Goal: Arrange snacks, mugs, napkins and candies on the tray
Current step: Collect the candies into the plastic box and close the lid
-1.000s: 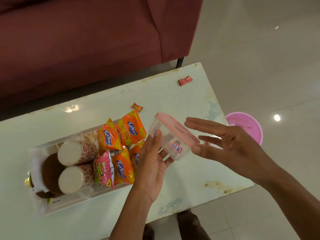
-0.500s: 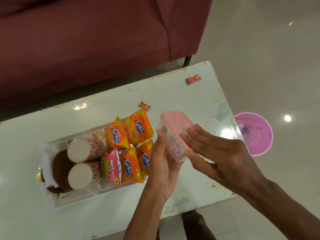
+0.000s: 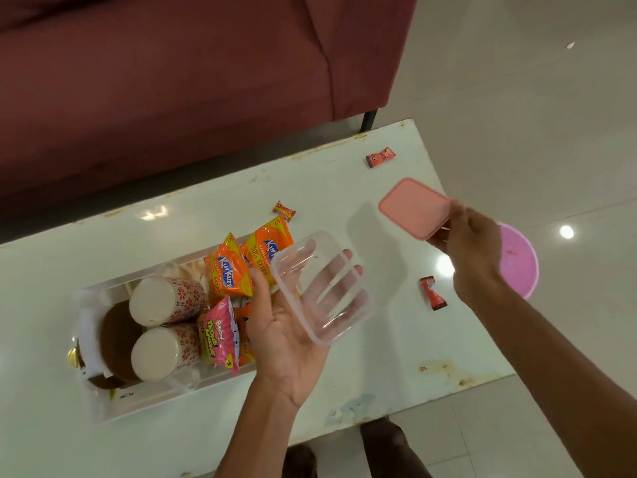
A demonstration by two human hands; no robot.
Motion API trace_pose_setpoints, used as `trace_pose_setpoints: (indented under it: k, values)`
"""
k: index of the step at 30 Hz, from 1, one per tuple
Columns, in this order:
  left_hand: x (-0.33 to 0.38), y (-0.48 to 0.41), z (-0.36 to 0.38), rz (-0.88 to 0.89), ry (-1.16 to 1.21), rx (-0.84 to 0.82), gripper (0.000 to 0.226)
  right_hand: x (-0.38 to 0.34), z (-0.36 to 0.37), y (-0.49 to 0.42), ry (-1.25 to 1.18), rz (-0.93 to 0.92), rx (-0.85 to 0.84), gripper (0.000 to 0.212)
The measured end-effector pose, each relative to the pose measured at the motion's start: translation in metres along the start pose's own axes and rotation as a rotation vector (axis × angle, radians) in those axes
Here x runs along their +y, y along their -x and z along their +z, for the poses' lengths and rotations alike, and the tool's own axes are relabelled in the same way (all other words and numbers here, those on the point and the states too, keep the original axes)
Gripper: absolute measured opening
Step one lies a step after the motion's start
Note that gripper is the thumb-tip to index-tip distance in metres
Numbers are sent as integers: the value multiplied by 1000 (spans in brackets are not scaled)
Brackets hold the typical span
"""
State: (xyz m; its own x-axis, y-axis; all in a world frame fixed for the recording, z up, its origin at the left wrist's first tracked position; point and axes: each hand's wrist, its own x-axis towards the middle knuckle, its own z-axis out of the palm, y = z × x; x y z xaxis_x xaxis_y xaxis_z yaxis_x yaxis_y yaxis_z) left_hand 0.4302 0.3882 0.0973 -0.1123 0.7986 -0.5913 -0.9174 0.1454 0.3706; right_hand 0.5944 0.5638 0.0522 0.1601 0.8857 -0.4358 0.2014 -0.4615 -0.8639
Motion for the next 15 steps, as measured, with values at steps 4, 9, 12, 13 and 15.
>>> trace_pose_setpoints:
  k: [4,9,12,13,15]
  values:
    - [4,9,-17,68,-21,-3,82,45,16,-35,6,185,8,32]
    - [3,26,-30,87,27,74,77,69,24,-58,192,144,21,28]
    - [-1,32,-26,99,39,86,77,78,22,-66,352,56,27,21]
    - [-3,32,-24,114,35,87,80,79,21,-67,409,15,20,22]
    - [-6,31,-22,136,29,110,87,77,14,-64,538,-88,15,30]
